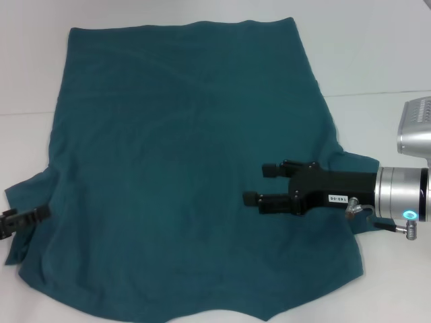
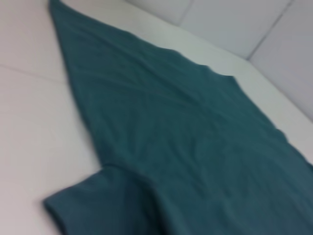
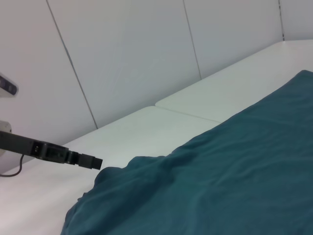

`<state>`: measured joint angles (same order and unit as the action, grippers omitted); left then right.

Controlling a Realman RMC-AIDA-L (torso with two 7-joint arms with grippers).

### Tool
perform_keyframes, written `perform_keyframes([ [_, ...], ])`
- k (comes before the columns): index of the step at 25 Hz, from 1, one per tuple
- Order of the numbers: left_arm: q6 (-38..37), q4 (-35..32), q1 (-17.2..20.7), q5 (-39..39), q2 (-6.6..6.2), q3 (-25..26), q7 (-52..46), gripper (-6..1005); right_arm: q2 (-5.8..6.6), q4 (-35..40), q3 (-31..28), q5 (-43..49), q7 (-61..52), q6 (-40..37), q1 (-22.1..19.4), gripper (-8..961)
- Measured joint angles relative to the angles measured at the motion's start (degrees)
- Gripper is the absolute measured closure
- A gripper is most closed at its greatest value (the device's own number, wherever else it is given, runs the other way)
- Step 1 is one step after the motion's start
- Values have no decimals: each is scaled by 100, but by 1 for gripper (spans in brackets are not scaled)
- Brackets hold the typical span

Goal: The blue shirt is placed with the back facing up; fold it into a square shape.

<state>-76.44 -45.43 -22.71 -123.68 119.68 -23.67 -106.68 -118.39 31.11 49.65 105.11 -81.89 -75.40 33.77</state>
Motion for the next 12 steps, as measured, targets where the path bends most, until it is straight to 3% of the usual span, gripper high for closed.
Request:
perform_keyframes([
  [12, 689, 32, -16, -364, 14, -30, -206, 126, 1, 79, -59, 0, -107, -1, 14, 21],
])
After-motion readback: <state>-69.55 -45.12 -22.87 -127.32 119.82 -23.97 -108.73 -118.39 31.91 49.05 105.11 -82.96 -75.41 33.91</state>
